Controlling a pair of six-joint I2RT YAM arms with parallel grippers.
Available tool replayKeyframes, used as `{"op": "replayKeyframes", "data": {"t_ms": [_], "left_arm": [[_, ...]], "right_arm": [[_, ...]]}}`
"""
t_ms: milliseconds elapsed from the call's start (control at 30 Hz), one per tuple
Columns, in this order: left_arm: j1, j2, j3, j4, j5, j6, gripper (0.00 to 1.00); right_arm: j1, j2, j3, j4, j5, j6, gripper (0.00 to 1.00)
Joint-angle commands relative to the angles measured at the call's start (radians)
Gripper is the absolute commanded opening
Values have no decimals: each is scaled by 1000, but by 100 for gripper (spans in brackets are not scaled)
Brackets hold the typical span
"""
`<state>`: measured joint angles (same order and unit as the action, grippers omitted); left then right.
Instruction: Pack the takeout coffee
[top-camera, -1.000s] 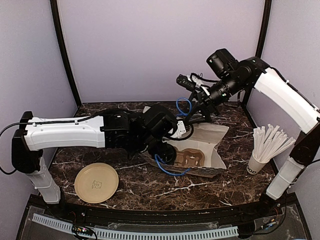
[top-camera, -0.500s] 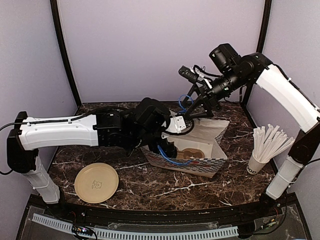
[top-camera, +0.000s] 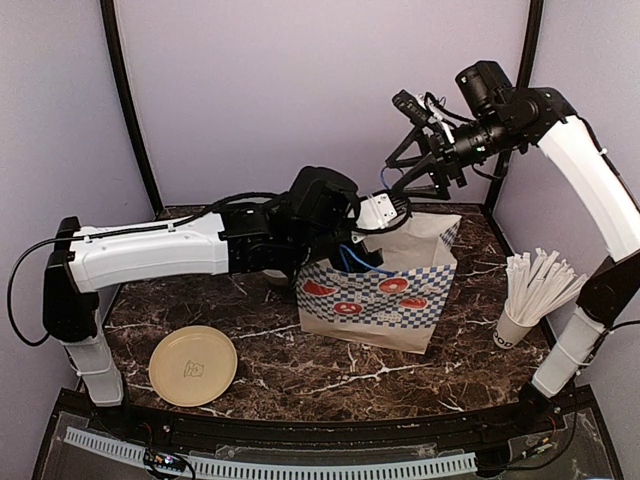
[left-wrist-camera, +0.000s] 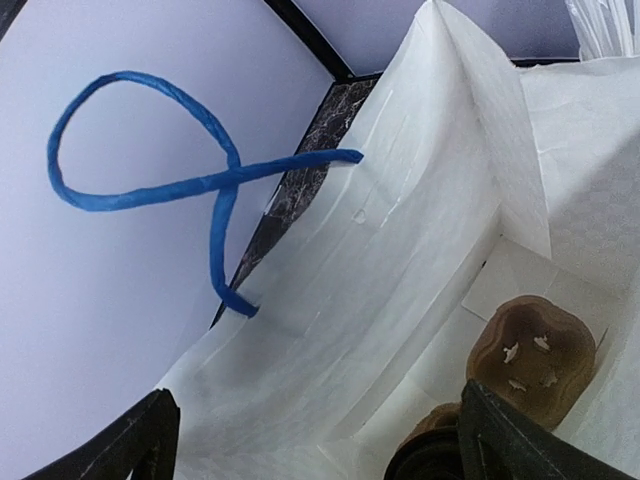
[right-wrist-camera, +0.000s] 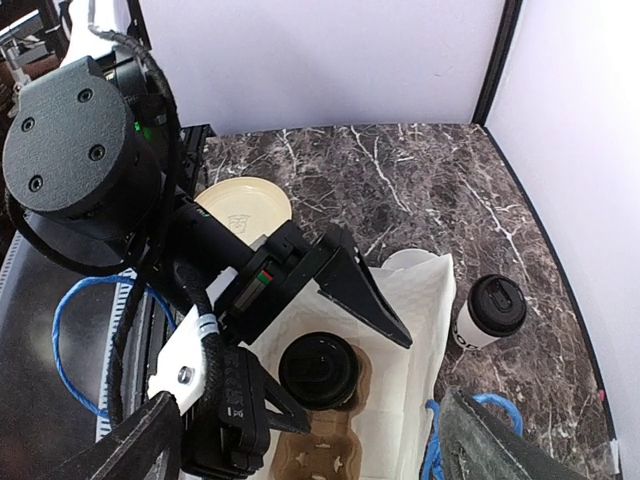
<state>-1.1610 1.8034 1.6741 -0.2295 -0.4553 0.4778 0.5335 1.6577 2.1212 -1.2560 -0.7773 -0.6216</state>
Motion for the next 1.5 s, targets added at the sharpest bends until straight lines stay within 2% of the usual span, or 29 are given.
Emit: {"op": "replayKeyframes", "data": {"t_ms": [0, 167, 200, 300, 367, 567, 633, 733, 800, 833, 933, 967, 1200, 1467], "left_arm": [[6, -83, 136, 269, 71, -32, 99], [23, -114, 173, 321, 63, -21, 99], [42, -121, 216, 285, 25, -62, 99], [64, -118, 232, 277, -52, -64, 99], [74, -118, 233, 276, -102, -64, 99], [80, -185, 155, 323, -121, -56, 99], [79, -220, 115, 342, -144, -43, 99], [79, -271, 59, 364, -180, -30, 99], [78, -332, 16, 369, -202, -24, 99], [78, -346, -12, 371, -215, -19, 99], [79, -413, -67, 375, -248, 0, 99], [80, -425, -88, 375, -272, 10, 99], [80, -525, -173, 391, -346, 33, 99], [102, -545, -190, 358, -371, 23, 99]], "right_arm": [[-127, 16, -42, 7, 220, 10, 88], [-193, 43, -71, 22, 260, 12, 88], [-191, 62, -109, 19, 282, -14, 88], [-191, 82, -143, 4, 283, -56, 88], [-191, 92, -153, -1, 277, -71, 88], [-172, 141, -150, 8, 275, -79, 84], [-151, 161, -145, 11, 275, -82, 77], [-111, 196, -111, -21, 253, -104, 59], [-83, 216, -85, -56, 221, -130, 39], [-67, 225, -75, -70, 211, -139, 26], [-27, 255, -35, -127, 178, -170, 4], [-21, 264, -18, -147, 163, -178, 0], [29, 293, 31, -162, 115, -172, 0], [109, 359, 104, -162, 76, -142, 0]]}}
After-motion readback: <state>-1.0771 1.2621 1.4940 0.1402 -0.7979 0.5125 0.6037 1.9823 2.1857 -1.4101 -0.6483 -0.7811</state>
